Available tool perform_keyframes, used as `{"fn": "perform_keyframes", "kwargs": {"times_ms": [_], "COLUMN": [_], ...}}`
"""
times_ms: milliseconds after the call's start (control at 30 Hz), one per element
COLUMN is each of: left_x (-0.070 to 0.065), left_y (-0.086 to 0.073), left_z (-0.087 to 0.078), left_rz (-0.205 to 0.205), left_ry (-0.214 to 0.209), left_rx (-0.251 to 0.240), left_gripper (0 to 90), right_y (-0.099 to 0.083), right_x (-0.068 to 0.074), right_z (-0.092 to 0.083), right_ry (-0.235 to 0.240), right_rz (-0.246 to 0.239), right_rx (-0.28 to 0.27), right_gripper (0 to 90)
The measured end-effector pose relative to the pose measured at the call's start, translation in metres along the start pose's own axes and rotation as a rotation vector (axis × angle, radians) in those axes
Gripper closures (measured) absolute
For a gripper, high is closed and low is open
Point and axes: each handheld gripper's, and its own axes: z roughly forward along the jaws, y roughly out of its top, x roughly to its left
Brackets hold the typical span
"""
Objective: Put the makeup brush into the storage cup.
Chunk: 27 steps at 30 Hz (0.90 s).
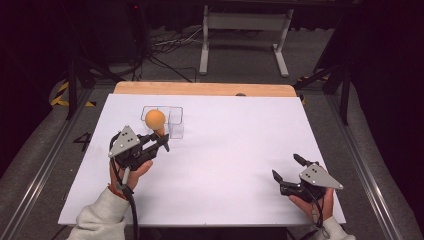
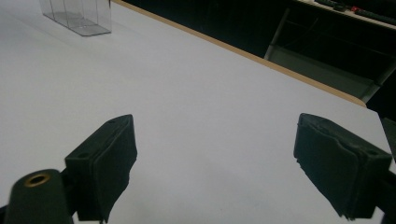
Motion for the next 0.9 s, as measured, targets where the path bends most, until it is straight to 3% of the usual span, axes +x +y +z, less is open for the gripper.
{"fn": "perform_keyframes", "kwargs": {"times_ms": [633,900], "left_x": [0.017,0.026], "left_y": [0.054,0.061], "left_z": [0.026,0.042], "left_rz": [0.059,0.055], "left_ry": [0.033,0.054], "left_rx": [-0.017,-0.007], "left_gripper": [73.7,73.6], "right_y": [-0.004,-0.004], "right_x": [0.001,0.002], "right_z": [0.003,0.005], "right_ry": [0.003,0.009], "right_rz": [-0.001,-0.004], "right_rx": [0.018,0.022], "right_gripper": [13.8,13.8]}}
